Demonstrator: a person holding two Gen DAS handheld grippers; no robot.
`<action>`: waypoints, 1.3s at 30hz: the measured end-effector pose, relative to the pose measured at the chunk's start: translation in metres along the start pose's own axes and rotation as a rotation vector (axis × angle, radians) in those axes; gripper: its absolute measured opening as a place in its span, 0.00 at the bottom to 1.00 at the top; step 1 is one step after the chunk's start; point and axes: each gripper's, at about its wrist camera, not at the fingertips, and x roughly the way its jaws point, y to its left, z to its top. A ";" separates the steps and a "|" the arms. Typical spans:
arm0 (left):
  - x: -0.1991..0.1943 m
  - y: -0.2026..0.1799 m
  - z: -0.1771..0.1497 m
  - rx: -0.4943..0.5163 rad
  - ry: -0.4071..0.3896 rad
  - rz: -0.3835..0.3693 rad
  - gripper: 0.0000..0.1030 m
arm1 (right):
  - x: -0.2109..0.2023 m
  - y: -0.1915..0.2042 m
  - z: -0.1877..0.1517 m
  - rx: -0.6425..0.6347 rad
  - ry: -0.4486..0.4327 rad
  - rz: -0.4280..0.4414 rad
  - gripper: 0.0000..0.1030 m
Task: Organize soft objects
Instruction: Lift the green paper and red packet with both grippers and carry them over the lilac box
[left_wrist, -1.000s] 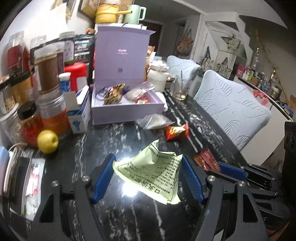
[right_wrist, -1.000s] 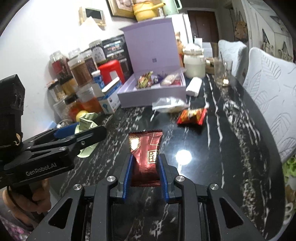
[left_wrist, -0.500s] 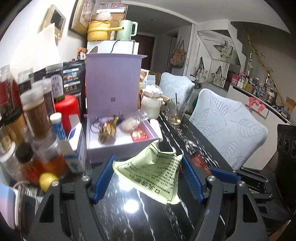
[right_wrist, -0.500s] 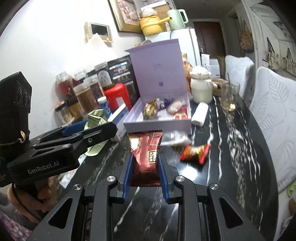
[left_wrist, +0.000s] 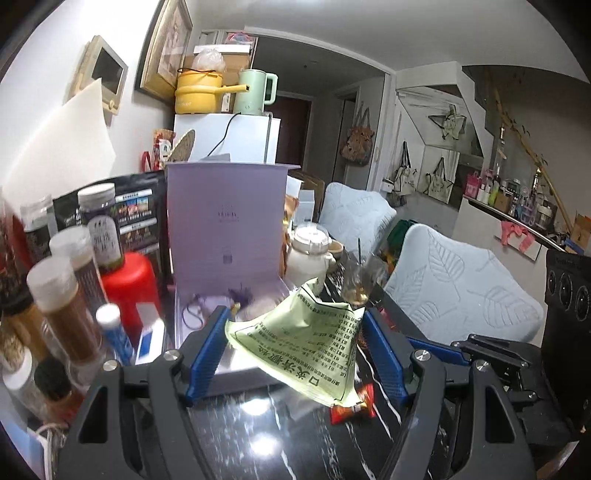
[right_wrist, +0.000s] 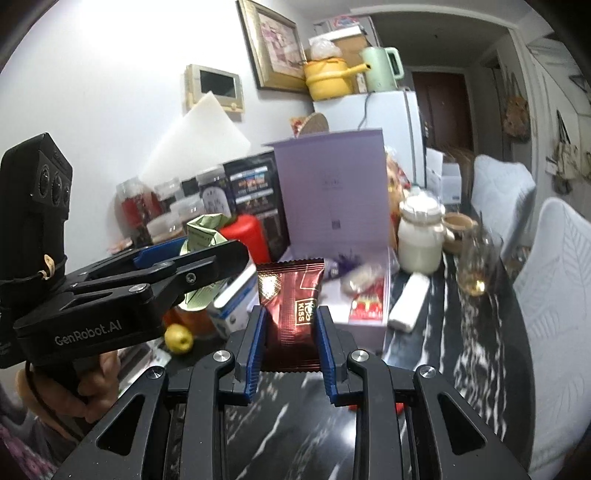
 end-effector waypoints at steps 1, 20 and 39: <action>0.003 0.001 0.004 -0.001 -0.006 0.003 0.70 | 0.002 -0.002 0.005 -0.008 -0.005 -0.002 0.26; 0.078 0.044 0.058 -0.022 -0.044 0.027 0.70 | 0.084 -0.041 0.082 -0.064 -0.037 0.004 0.26; 0.143 0.083 0.075 -0.050 -0.006 0.109 0.70 | 0.155 -0.062 0.116 -0.066 -0.059 0.031 0.26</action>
